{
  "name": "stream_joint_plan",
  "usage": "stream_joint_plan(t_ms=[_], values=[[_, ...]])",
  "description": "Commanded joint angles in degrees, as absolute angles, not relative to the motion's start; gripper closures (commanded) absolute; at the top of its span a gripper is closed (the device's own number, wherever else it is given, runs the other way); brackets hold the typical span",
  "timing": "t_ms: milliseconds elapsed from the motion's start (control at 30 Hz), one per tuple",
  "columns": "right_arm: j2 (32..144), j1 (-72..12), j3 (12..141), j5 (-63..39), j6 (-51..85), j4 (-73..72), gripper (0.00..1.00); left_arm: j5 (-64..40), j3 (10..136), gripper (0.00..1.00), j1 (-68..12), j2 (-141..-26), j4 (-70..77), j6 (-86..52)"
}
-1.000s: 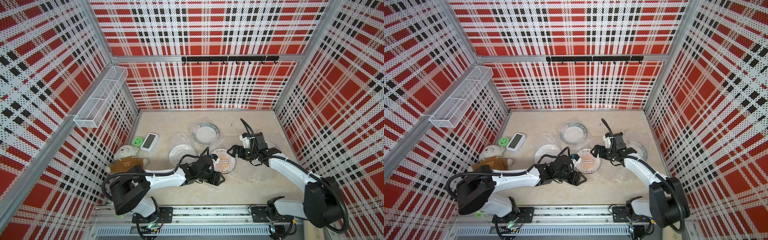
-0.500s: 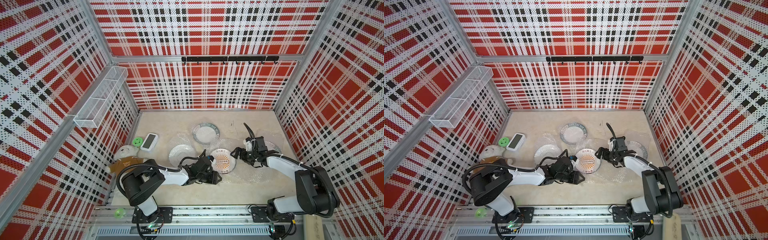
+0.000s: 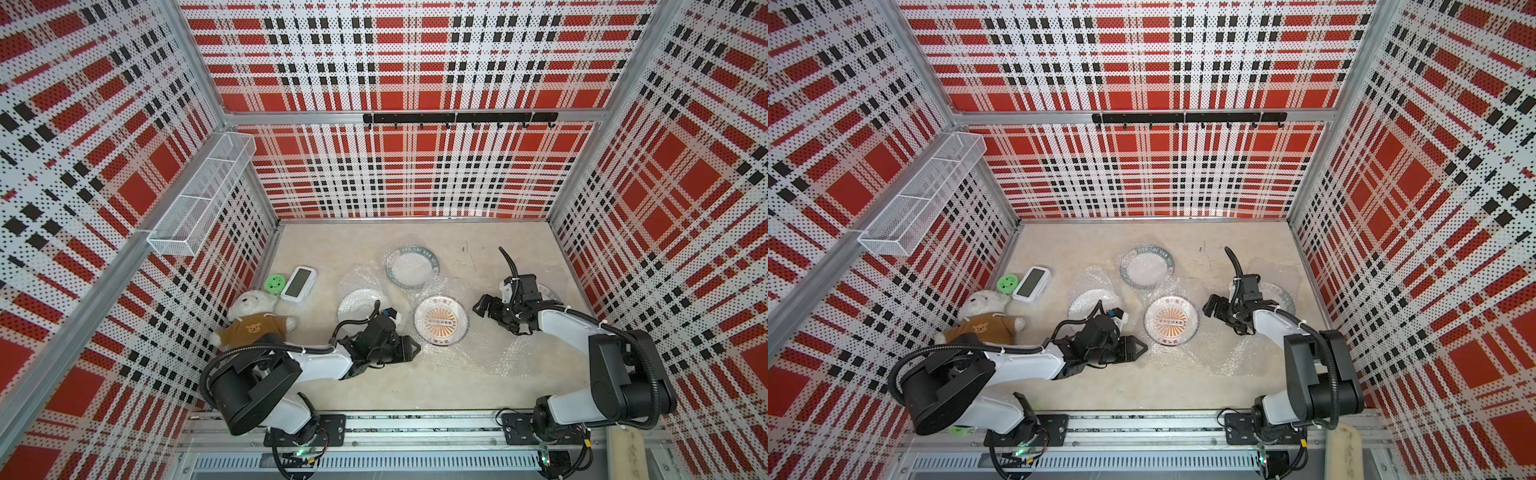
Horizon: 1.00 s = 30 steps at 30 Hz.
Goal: Unpack dinner plates from bubble wrap
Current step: Unwrap the bubble wrap at the center of the board.
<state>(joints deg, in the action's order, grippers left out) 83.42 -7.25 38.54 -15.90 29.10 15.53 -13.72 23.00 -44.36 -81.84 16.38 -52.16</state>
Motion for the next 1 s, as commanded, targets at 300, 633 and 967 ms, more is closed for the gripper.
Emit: stream_joint_plan(t_ms=[300,633,967], values=[[76.5,-6.9,38.9,-17.6,29.2,19.1,0.0,3.5,45.6,0.17,-56.9,-77.1,-20.1,-30.6],[64.9,-7.9,38.5,-19.1,29.9,26.2,0.0,14.5,64.7,0.03,-62.6,-98.1,-33.0,-22.2],[62.7,-11.3,31.4,-24.0,34.3,20.4,0.0,21.6,73.9,0.1,-62.6,-108.6,-35.9,-20.9]])
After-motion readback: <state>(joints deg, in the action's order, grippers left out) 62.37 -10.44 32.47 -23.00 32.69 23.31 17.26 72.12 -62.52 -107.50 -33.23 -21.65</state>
